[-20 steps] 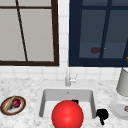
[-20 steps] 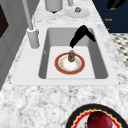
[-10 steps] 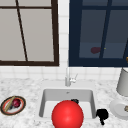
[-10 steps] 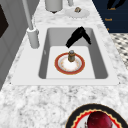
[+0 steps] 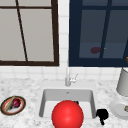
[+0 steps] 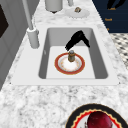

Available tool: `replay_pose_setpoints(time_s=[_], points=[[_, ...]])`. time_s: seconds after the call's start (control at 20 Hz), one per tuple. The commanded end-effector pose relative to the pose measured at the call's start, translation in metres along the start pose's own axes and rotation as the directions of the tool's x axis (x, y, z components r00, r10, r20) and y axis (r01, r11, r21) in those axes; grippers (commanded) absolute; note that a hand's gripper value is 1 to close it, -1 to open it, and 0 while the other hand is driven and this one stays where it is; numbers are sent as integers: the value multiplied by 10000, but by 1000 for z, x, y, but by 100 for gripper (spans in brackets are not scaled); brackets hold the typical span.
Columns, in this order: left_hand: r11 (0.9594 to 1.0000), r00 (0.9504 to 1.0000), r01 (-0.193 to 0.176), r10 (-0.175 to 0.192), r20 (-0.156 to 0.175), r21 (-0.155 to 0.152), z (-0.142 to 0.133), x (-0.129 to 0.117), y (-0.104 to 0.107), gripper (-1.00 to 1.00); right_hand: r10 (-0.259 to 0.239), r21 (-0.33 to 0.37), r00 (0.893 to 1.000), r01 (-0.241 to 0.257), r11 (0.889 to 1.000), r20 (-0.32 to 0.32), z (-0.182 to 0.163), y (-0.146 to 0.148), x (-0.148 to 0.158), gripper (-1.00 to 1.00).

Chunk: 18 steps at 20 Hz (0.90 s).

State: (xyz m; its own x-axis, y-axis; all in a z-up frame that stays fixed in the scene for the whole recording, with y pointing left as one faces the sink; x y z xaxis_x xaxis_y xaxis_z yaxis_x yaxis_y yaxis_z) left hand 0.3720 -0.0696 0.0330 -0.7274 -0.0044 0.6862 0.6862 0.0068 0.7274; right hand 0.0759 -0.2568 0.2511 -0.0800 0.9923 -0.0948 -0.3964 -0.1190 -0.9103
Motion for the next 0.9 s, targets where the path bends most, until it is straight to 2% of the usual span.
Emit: replay_pose_setpoints(time_s=[0.0,0.2,0.3,0.4,0.5,0.85], points=[[9999,9999,-2,0,105,111,0,-6,-6,-100,0,0,10000,0,10000,0,0,0,0,0],[9994,9994,-292,289,167,160,0,-13,-9,-100,0,0,10000,0,10000,0,0,0,0,0],[9995,9995,-242,237,224,214,1,-16,-12,-100,0,0,10000,0,10000,0,0,0,0,0],[9996,9995,-35,26,303,292,4,-20,-15,-100,0,0,10000,0,10000,0,0,0,0,0],[9992,9997,40,-49,218,394,2,-27,-22,-100,0,0,10000,0,10000,0,0,0,0,0],[9992,9997,-128,121,189,372,1,-54,-31,-100,0,0,10000,0,10000,0,0,0,0,0]])
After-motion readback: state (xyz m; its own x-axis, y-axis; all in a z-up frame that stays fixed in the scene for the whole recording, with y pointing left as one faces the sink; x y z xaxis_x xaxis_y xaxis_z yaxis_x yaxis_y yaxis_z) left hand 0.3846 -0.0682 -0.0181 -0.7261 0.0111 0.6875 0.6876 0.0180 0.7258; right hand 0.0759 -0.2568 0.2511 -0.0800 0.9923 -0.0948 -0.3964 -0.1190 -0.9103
